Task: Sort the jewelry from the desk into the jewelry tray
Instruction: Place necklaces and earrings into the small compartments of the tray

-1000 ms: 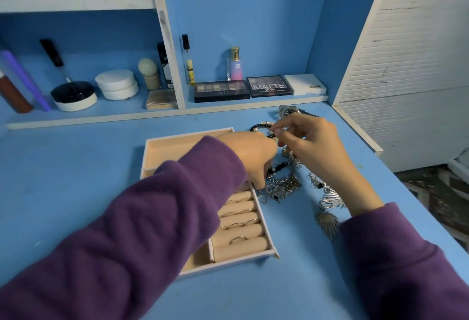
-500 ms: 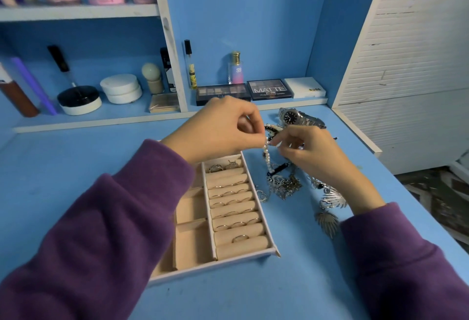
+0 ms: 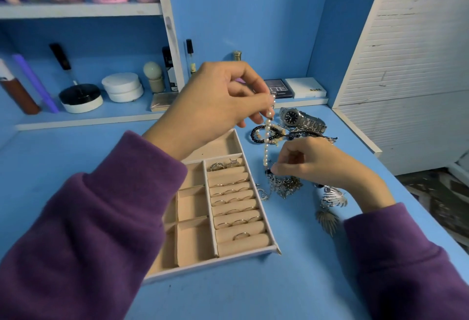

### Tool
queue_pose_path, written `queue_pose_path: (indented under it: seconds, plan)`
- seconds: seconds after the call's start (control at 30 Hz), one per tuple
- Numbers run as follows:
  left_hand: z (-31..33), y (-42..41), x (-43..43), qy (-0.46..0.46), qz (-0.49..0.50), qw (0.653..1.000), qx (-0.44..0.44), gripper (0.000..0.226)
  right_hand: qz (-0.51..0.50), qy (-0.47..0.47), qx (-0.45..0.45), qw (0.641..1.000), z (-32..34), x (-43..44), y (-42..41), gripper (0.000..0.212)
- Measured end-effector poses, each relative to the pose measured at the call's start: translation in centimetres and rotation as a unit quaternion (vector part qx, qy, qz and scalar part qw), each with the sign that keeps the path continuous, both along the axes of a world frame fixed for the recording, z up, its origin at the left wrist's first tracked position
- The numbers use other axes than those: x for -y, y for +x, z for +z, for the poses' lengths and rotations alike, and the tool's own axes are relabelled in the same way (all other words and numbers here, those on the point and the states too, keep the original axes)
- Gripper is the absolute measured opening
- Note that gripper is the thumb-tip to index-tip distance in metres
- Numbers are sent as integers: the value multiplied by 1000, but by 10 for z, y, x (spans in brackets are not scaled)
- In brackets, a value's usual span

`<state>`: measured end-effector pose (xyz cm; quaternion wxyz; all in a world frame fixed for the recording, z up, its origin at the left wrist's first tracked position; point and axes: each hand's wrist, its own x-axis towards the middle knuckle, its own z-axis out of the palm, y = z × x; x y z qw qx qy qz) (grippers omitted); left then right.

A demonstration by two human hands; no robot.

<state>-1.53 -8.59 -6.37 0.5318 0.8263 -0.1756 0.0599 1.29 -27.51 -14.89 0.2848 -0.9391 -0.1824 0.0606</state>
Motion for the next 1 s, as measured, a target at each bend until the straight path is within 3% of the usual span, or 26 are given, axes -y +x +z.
queue_pose_path:
  seconds: [0.13,0.27,0.37,0.57,0.77,1.0]
  plan:
    - [1,-3,2,7,0,1000,1,5,24,-48,-11,998,2,-1,-3,27]
    - [1,-4,2,10,6,1000,2,5,18,-35,-5,999,2,-3,-5,18]
    - [2,-5,-1,8,12,1000,3,5,6,30,-3,1000,1,-3,-5,8]
    - [9,-11,-13,-5,23,1000,5,5,-11,156,0,988,6,-4,-4,10]
    - [16,-18,-38,-38,59,998,7,4,-27,365,-40,930,18,-27,-9,7]
    - [4,-32,-75,-73,101,992,-24,5,26,411,-65,909,27,-66,-23,13]
